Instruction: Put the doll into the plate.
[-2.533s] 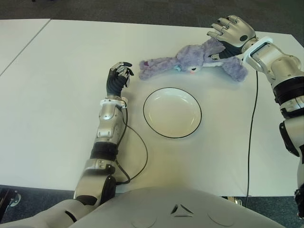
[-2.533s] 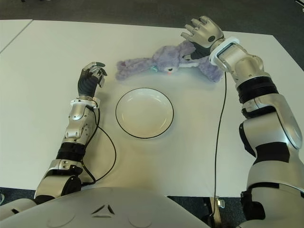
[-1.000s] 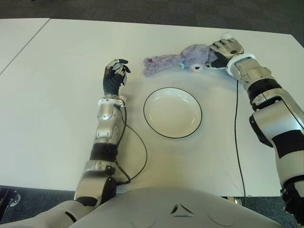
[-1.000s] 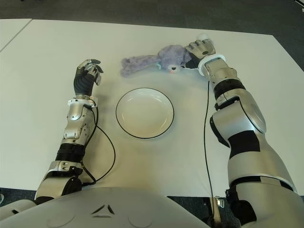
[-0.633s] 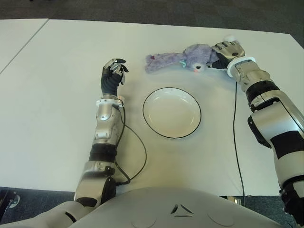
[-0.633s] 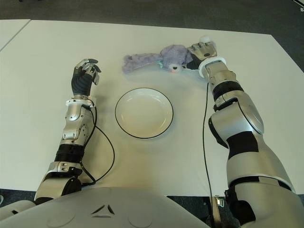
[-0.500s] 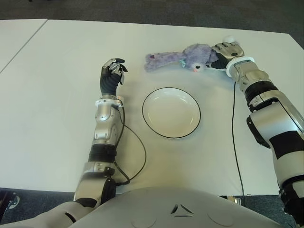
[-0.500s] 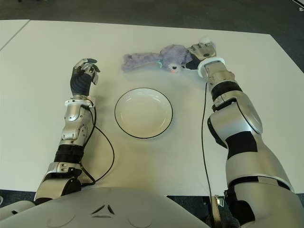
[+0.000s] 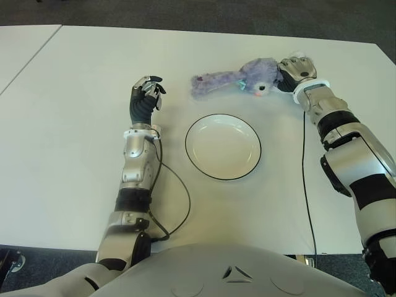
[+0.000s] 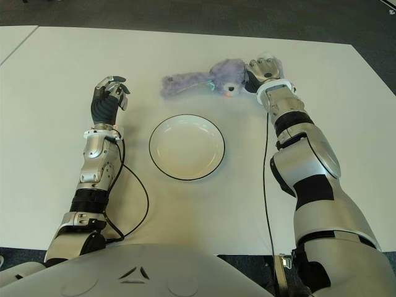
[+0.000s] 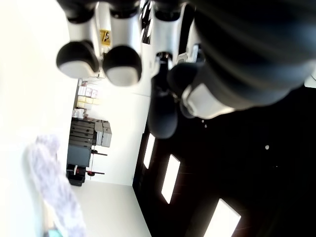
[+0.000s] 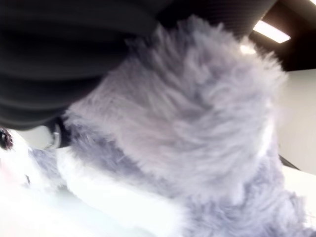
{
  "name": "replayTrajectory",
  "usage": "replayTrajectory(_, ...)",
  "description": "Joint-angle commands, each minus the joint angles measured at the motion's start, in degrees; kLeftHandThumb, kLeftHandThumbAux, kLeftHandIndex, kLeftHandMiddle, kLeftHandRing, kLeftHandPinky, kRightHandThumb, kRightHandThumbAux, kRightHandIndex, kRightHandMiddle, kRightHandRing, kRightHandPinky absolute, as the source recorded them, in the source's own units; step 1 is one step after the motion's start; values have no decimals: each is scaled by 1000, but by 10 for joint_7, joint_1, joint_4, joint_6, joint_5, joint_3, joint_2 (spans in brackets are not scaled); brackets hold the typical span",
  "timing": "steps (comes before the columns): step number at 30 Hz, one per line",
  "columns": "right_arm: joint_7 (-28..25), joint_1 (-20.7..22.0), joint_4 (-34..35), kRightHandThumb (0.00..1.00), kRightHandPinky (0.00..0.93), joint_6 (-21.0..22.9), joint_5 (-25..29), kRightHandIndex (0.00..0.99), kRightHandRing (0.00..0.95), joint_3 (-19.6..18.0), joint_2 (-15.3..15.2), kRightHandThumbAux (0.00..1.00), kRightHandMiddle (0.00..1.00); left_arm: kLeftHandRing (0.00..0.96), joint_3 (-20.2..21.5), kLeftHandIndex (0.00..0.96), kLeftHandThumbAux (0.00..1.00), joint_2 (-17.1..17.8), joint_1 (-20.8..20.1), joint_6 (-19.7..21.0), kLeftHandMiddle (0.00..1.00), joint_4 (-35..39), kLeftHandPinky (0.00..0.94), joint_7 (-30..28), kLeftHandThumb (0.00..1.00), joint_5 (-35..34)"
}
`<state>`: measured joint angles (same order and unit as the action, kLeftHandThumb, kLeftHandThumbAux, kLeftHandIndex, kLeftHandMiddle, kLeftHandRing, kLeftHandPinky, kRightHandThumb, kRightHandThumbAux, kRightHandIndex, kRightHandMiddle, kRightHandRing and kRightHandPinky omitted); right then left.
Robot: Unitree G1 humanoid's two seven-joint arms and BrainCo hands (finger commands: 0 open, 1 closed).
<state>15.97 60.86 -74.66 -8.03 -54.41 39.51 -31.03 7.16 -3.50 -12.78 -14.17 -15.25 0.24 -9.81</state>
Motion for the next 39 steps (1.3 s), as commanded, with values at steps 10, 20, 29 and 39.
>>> replayTrajectory(10,55,-77,-18,999,481,-23,66,703,435,-51,7,672,432,893,5,441,706,-7,85,9,890,-33,869,0,708,6)
replayTrajectory(20,101,-93,21,1000,786,-60,106,888,493,-94,-4,641,452,893,6,441,706,-9,82,10,889,-36,869,-11,708,-3)
replayTrajectory(29,109,-118,73,1000,841,-50,161,898,498,-155,-2,635,460,892,6,441,706,-8,83,15,888,-36,869,-11,709,-4)
replayTrajectory(39,-4,-191,278,1000,855,38,245,880,498,-251,-11,633,464,891,2,441,706,-8,84,21,888,-32,868,-9,708,0)
